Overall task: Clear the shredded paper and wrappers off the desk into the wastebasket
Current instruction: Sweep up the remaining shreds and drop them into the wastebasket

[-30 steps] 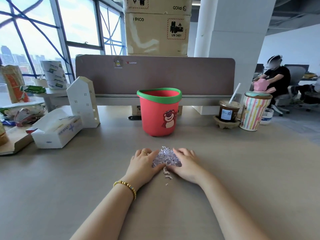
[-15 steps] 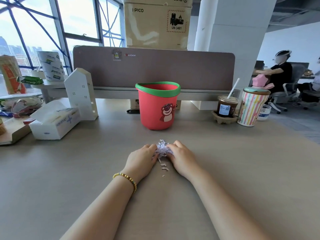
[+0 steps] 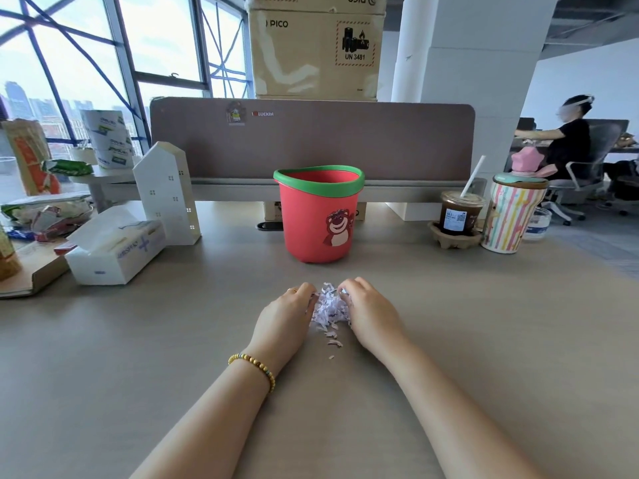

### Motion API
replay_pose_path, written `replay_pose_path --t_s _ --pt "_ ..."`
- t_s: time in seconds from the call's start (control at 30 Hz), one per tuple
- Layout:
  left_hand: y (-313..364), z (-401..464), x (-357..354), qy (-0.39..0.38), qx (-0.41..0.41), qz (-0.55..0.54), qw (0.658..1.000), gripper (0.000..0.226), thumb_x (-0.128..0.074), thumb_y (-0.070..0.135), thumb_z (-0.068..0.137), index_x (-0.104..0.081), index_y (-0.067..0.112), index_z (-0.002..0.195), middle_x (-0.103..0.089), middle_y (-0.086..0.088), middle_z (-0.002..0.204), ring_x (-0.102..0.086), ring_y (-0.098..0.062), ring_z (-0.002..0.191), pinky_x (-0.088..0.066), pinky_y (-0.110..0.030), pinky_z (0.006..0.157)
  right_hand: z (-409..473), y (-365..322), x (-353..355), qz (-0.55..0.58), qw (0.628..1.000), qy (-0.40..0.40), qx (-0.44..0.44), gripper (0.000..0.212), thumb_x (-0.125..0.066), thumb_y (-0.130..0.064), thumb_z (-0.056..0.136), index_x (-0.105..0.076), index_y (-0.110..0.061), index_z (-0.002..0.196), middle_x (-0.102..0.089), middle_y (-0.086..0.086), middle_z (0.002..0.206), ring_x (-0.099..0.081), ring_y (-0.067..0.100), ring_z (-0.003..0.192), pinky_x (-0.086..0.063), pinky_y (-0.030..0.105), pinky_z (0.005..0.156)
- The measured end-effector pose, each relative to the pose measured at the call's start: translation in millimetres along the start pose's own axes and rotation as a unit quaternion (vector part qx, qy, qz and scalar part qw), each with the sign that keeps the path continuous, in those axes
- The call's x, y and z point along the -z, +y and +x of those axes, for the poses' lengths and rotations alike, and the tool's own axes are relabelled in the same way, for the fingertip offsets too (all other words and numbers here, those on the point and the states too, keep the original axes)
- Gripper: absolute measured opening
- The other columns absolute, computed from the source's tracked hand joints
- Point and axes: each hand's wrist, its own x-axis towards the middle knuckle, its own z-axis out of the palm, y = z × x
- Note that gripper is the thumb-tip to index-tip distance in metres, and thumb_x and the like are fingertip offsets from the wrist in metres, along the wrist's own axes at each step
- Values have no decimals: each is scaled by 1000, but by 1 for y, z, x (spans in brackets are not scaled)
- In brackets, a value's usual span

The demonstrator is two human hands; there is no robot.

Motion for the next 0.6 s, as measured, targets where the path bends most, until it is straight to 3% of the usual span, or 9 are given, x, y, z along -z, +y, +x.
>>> replay_pose_path --t_s 0.13,0.23,0.33,0.43,0.5,0.6 --pt "0 1 -1 13 13 -20 1000 24 -33 24 99 -49 9 108 -60 -13 104 -58 -38 89 -47 -39 74 -1 -4 2 28 1000 12 -6 17 -38 -4 93 -52 -9 102 -54 10 105 -55 36 89 -46 42 72" --pt "1 2 -1 9 12 -29 999 21 -33 20 99 -48 8 106 -60 -15 102 -57 -38 87 -46 -40 72 -2 -6 5 75 997 30 -20 18 -38 -1 91 -54 -7 98 -57 11 101 -54 32 91 -45 40 75" --pt "2 5 2 3 24 -47 999 22 -32 19 99 -49 7 106 -61 -17 100 -57 -38 86 -45 -39 71 1 -10 10 130 990 28 -38 21 -37 -1 93 -56 -7 99 -57 7 91 -50 23 82 -35 26 61" --pt "4 13 13 4 39 -84 996 18 -33 18 99 -46 7 93 -58 -16 86 -55 -36 80 -41 -36 66 7 -14 17 179 982 7 -60 21 -36 -8 97 -56 -10 97 -46 -1 65 -40 15 56 -25 21 46" --pt "7 23 23 12 43 -112 993 20 -33 18 99 -39 9 82 -51 -11 74 -48 -32 69 -36 -35 61 14 -18 24 215 974 2 -76 22 -35 -11 98 -57 -11 94 -40 -5 56 -35 10 47 -24 21 43" --pt "14 39 40 31 50 -163 985 23 -33 21 100 -42 9 82 -54 -10 75 -45 -23 63 -35 -31 55 27 -25 38 269 959 5 -87 25 -35 -14 99 -56 -14 86 -47 -6 62 -40 9 53 -32 22 49"
